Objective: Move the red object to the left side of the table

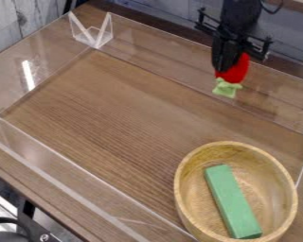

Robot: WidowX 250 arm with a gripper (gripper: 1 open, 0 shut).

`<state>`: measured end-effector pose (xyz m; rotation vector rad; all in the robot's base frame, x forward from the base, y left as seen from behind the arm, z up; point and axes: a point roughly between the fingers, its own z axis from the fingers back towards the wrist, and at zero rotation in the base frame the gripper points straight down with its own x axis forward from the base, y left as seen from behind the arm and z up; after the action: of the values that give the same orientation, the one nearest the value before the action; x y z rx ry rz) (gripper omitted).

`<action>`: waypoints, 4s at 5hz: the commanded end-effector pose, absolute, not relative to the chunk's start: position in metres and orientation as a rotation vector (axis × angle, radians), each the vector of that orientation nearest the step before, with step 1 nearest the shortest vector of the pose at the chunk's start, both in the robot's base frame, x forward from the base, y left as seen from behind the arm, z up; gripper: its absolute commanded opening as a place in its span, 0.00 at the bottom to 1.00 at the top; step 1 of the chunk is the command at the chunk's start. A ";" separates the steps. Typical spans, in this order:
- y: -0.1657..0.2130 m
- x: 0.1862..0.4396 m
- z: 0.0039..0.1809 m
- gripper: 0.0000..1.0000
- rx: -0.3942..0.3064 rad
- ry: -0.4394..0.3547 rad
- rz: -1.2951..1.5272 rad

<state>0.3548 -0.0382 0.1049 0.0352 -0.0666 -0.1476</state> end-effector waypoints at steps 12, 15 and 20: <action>0.011 0.323 0.111 0.00 -0.037 -0.243 -0.228; -0.005 0.345 0.103 0.00 -0.073 -0.240 -0.348; 0.076 0.272 0.111 0.00 -0.026 -0.257 -0.288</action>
<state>0.2694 0.0736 0.1010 -0.0429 -0.2216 -0.2859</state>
